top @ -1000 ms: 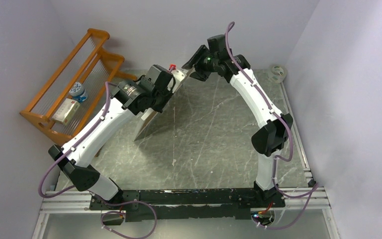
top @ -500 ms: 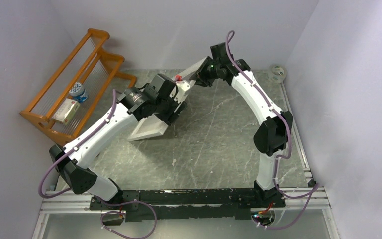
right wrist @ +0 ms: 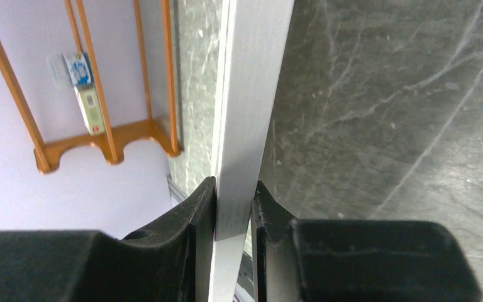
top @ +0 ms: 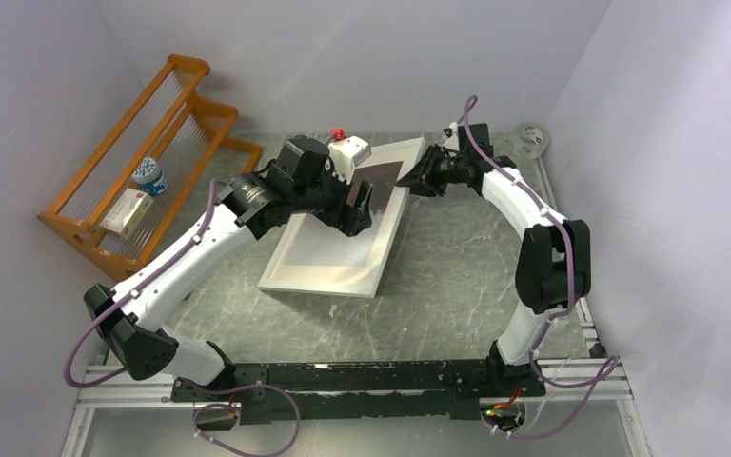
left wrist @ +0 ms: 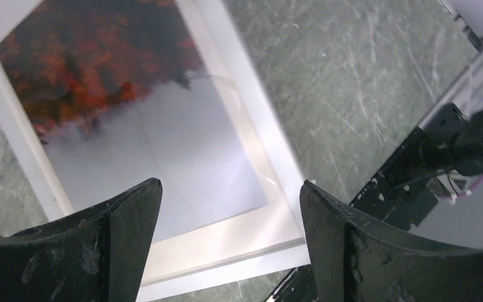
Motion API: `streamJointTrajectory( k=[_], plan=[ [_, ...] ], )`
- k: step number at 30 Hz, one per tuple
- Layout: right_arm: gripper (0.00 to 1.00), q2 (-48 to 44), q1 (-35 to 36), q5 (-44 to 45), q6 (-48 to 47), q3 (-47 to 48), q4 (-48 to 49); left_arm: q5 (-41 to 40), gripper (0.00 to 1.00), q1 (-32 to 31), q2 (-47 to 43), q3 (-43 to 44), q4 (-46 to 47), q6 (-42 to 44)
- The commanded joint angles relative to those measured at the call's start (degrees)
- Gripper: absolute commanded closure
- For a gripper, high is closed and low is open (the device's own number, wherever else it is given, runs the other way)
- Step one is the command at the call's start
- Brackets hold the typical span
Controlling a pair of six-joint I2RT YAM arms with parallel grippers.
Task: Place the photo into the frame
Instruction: Turn over the photo frame at the center of the board.
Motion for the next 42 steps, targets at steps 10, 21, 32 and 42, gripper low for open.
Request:
streamJointTrajectory(
  k=[10, 21, 32, 42],
  plan=[
    [0.91, -4.7, -6.4, -18.5, -11.4, -21.7, 28.5, -3.4, 0.16, 11.9, 8.1, -1.6, -4.3, -10.2],
    [0.94, -6.0, -7.2, -13.5, -3.1, -27.3, 40.1, 2.2, 0.19, 24.6, 12.8, -11.1, -3.8, -16.2],
    [0.98, -14.1, -7.6, 9.1, 8.2, -40.0, 48.3, 4.1, 0.18, 28.5, 9.4, -20.4, 1.8, -24.1],
    [0.53, -12.8, -7.7, 6.4, 1.6, -44.9, 41.7, 1.6, 0.17, 29.3, 6.0, -26.5, 3.8, -26.7]
  ],
)
